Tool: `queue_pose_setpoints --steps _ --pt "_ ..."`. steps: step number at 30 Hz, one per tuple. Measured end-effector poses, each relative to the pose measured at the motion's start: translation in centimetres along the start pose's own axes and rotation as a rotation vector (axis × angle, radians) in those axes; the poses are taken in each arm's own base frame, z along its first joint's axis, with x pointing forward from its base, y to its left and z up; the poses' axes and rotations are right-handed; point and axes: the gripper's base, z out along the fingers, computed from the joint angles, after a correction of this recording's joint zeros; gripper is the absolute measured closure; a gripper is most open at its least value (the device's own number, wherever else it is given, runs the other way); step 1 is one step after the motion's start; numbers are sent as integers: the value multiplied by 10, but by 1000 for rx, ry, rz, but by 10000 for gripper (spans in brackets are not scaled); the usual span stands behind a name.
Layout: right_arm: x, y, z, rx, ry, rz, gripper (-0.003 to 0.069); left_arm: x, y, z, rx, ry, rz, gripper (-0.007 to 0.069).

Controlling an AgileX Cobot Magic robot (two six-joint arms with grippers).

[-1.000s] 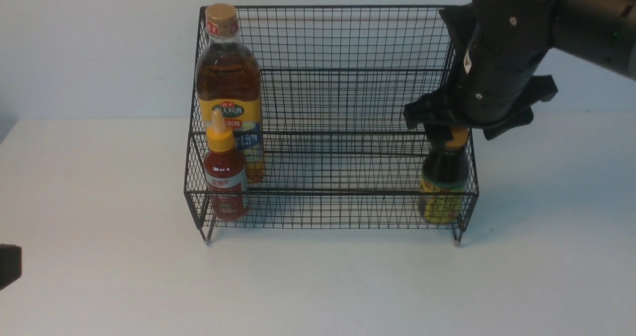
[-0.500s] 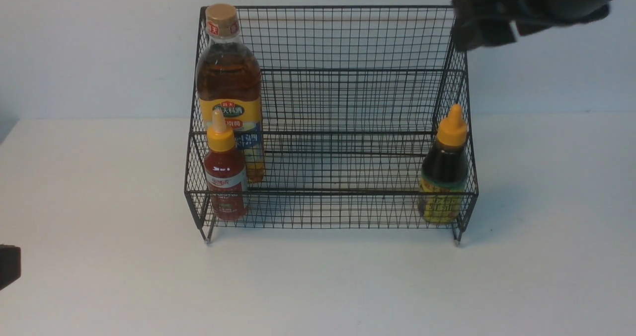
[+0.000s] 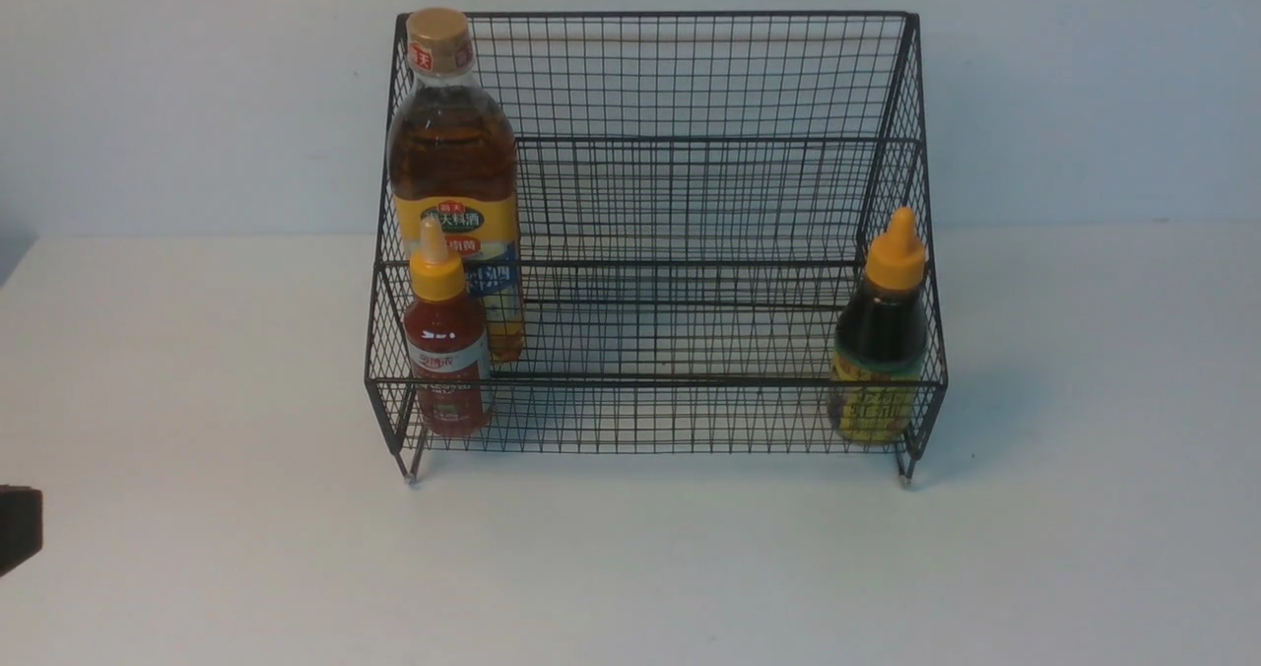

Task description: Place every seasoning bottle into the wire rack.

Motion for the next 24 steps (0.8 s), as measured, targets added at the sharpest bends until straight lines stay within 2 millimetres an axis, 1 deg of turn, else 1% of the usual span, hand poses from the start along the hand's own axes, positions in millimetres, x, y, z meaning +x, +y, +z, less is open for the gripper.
queue_pose_setpoints --steps 1,2,3,4,5,6,9,12,14,24 --pt "8 1 -1 -9 -58 -2 674 0 0 0 0 0 0 629" --pt "16 1 4 -11 -48 -6 674 0 0 0 0 0 0 629" --pt "34 4 10 -27 -130 -13 674 0 0 0 0 0 0 629" --pt "50 6 18 -39 -168 -21 674 0 0 0 0 0 0 629" --pt "56 7 22 -43 -181 -25 674 0 0 0 0 0 0 629" --pt "78 10 36 -59 -209 -38 674 0 0 0 0 0 0 629" --pt "102 15 50 -84 -286 -52 674 0 0 0 0 1 0 629" --pt "110 17 57 -99 -340 -59 674 0 0 0 0 2 0 629" --pt "114 18 59 -102 -343 -62 674 0 0 0 0 5 0 629" --pt "134 19 69 -102 -267 -71 674 2 0 0 -2 22 0 629"
